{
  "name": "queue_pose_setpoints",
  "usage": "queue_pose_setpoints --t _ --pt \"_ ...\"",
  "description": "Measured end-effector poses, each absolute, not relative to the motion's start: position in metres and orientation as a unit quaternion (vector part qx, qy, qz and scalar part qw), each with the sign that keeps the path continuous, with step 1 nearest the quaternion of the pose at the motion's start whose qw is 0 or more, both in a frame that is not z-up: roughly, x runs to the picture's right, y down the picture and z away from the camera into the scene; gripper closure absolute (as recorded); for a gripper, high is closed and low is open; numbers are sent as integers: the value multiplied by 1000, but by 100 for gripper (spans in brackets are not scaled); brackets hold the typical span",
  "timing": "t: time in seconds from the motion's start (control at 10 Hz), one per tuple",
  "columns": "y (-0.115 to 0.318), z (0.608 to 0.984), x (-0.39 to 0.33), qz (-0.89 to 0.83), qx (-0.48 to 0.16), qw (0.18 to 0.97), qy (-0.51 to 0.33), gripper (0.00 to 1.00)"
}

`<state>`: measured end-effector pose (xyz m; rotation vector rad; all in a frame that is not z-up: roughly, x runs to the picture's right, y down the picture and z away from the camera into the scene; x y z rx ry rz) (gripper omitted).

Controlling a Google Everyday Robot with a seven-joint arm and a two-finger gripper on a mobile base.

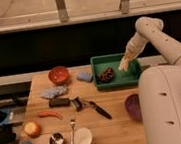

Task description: Place banana in tray

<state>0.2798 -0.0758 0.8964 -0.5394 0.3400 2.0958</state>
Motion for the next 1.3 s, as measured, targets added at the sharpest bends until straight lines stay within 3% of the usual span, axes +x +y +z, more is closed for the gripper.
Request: queue_pose_setpoints --t 0.3,0.5,0.6,1.1,1.3 --pt "-76 897 279 850 -219 458 138 69" --pt "-76 897 279 850 -219 458 138 76" --pt "-76 897 280 850 -219 458 138 73" --pt "-75 897 280 850 -219 458 138 26" --pt "-75 897 280 851 -219 458 138 20"
